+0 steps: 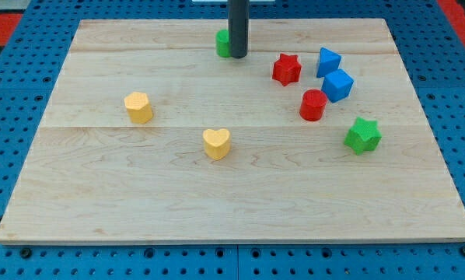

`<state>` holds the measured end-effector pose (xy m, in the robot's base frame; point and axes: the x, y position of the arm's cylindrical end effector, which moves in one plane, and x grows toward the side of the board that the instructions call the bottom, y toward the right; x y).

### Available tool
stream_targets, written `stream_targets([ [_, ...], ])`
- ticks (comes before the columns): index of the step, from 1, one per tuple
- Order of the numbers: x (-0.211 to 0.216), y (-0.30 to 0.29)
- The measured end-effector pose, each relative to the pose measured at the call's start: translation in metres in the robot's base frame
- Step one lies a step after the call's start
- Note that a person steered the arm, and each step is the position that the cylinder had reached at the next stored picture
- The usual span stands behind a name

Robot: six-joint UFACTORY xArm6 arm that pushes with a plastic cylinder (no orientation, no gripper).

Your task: Slide the green circle to the left

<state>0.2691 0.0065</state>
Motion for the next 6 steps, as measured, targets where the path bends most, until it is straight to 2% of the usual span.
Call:
stream_targets([
  [3, -0.029, 0.024],
  [5, -0.029, -0.069],
  [6, -0.029, -0.096],
])
